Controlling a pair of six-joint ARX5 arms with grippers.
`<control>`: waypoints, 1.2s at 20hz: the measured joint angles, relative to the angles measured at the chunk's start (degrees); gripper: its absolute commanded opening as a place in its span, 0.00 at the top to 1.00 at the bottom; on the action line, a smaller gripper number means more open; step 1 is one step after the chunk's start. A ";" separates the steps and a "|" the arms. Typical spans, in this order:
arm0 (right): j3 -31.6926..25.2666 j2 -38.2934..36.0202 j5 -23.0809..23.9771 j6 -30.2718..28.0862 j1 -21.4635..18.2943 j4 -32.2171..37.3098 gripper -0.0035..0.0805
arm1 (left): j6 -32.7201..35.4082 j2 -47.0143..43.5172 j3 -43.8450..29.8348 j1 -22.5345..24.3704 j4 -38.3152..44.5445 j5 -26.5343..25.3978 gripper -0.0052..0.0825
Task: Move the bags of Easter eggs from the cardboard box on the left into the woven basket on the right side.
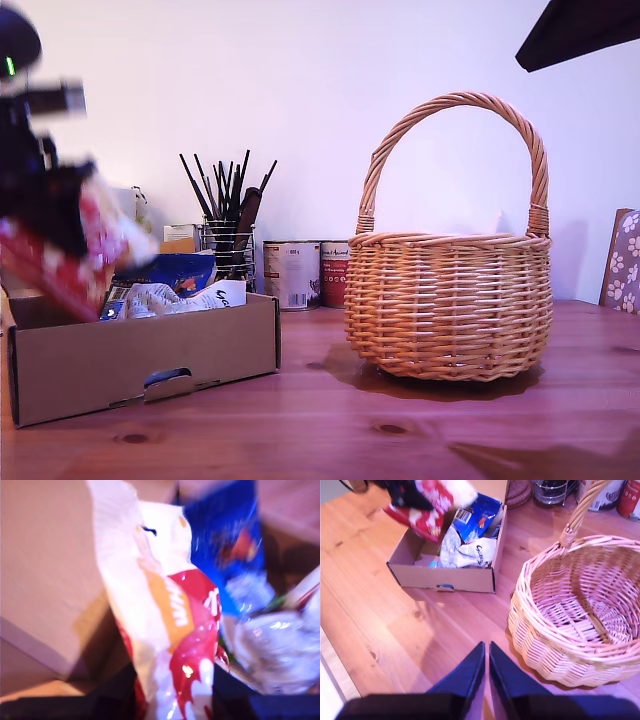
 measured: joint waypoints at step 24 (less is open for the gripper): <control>0.00 -20.31 12.07 4.61 0.00 -11.58 0.97 | -7.85 4.09 0.02 -35.21 41.88 4.76 0.76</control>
